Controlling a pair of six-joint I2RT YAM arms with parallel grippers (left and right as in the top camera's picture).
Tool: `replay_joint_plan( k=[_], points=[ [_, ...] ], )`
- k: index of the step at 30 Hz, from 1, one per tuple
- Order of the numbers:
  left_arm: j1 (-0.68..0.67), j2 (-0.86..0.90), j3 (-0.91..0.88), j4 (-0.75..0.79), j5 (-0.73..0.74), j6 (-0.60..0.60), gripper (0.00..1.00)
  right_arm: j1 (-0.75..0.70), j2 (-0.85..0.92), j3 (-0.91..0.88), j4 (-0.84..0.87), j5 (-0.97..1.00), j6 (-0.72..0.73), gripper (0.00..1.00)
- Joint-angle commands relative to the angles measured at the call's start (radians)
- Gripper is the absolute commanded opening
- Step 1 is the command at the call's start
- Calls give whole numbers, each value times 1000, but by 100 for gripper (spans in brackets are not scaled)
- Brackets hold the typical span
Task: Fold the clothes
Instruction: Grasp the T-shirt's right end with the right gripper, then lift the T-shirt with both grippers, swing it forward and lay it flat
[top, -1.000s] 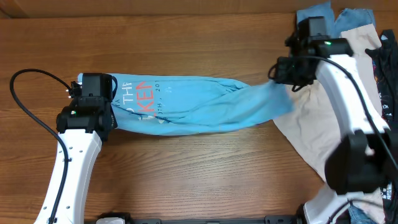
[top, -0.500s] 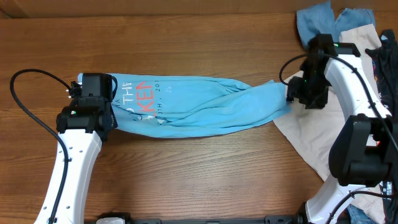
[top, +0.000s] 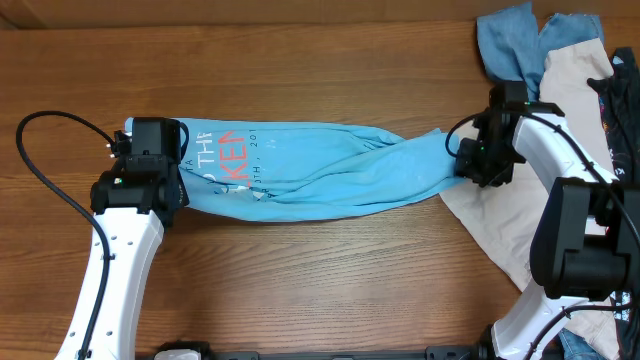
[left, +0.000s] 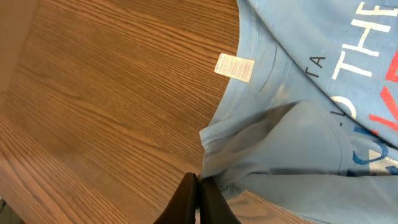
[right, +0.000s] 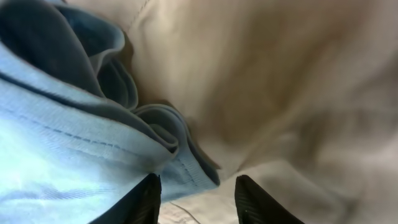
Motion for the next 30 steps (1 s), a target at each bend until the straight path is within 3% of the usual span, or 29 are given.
replay_joint_plan(
  k=[1, 4, 7, 13, 19, 30],
  points=[
    [6, -16, 11, 4, -3, -14, 4, 3, -23, -16, 24, -18, -2, 42],
    [6, -16, 11, 4, -3, -14, 4, 3, -23, -37, 68, -21, -2, 41],
    [6, -16, 11, 4, -3, -14, 4, 3, -23, -56, 95, -42, -2, 34],
    [6, -16, 11, 4, -3, -14, 4, 3, -23, -65, 105, -47, -2, 4],
    [6, -16, 12, 4, -3, -13, 4, 3, -47, -25, 43, -56, 2, 4],
    [5, -109, 305, -58, 111, 84, 4, 3, -270, 470, -320, -61, 0, 4]
  ],
)
